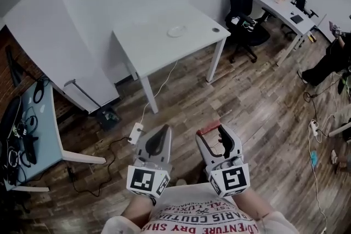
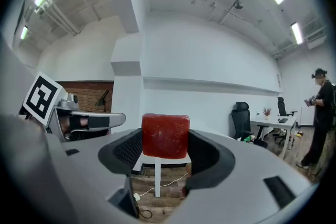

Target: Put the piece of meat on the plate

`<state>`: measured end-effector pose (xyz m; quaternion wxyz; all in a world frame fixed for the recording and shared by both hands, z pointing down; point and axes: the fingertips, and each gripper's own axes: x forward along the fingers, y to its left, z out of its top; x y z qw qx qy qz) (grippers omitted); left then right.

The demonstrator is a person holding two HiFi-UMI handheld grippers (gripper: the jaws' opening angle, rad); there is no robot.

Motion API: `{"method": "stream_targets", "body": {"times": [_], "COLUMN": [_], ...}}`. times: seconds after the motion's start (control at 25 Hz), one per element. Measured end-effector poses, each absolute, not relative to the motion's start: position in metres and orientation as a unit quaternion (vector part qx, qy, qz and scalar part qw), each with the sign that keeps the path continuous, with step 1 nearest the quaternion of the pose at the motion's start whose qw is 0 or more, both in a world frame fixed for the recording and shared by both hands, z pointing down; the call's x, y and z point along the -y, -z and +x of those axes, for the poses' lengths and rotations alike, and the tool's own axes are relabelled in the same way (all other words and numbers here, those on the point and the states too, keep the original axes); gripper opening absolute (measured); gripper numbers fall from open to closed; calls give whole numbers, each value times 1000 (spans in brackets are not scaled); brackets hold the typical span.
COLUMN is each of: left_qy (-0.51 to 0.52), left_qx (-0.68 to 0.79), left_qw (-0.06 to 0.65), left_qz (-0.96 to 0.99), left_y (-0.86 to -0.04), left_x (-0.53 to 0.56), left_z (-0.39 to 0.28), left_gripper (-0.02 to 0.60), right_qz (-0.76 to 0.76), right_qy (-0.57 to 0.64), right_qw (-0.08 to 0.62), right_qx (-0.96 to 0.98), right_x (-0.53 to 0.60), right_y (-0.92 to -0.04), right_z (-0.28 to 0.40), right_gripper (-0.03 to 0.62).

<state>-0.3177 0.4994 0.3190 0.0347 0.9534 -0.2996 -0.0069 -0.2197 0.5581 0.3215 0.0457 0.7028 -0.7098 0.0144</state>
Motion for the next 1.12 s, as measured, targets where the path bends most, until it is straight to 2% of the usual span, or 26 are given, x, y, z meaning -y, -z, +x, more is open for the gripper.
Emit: {"method": "stream_targets", "body": {"times": [0.36, 0.88, 1.12], "left_qy": [-10, 10, 19], "left_qx": [325, 377, 388], "left_qw": [50, 36, 66], "left_qz": [944, 925, 919], "left_y": [-326, -297, -300], "left_x": [-442, -355, -337], "left_z": [-257, -91, -40], "left_gripper": [6, 6, 6], "right_qz": [672, 635, 612], "right_qy": [-35, -30, -47], "right_qw": [31, 24, 38], "right_qx": [739, 771, 789], "right_x": [-496, -399, -368], "right_y": [-328, -303, -319], "right_z": [-162, 20, 70], "right_gripper": [275, 275, 275]}}
